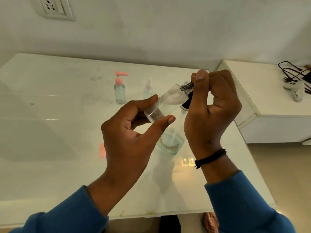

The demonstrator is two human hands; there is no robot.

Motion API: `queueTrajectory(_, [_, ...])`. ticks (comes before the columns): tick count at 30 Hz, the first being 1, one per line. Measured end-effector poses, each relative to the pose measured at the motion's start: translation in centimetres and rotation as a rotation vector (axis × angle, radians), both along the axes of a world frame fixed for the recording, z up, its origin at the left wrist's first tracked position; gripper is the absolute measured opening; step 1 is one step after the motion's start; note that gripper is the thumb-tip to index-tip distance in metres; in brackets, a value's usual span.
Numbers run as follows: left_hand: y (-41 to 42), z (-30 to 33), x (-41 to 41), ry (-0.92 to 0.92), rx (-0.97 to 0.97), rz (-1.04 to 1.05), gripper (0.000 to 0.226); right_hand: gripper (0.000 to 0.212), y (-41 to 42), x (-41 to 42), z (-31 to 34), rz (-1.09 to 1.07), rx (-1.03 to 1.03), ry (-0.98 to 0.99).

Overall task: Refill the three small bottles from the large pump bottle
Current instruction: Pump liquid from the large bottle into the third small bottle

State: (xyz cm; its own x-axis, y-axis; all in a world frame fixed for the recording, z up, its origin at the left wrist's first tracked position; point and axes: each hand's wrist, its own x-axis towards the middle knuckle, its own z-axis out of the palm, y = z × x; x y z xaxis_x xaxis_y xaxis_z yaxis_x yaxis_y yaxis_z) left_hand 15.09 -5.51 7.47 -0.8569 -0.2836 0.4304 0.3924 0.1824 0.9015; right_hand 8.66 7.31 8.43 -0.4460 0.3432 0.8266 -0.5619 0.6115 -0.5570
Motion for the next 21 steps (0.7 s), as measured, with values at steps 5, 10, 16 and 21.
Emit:
queueTrajectory(5, [0.05,0.01,0.05,-0.001,0.027,-0.007,0.041,0.035,0.34,0.05,0.31,-0.034,0.016,0.002])
queueTrajectory(10, [0.02,-0.18,-0.07,0.001,0.017,-0.003,0.04,0.033,-0.04,0.07,0.06,-0.01,0.003,0.006])
queueTrajectory(16, [-0.03,-0.22,-0.11,0.0,0.033,-0.011,0.04,0.034,0.19,0.07,0.41,-0.025,0.024,0.005])
queueTrajectory(21, [0.13,-0.07,-0.02,-0.013,0.051,-0.014,0.04,0.033,0.19,0.09,-0.03,0.003,0.006,-0.012])
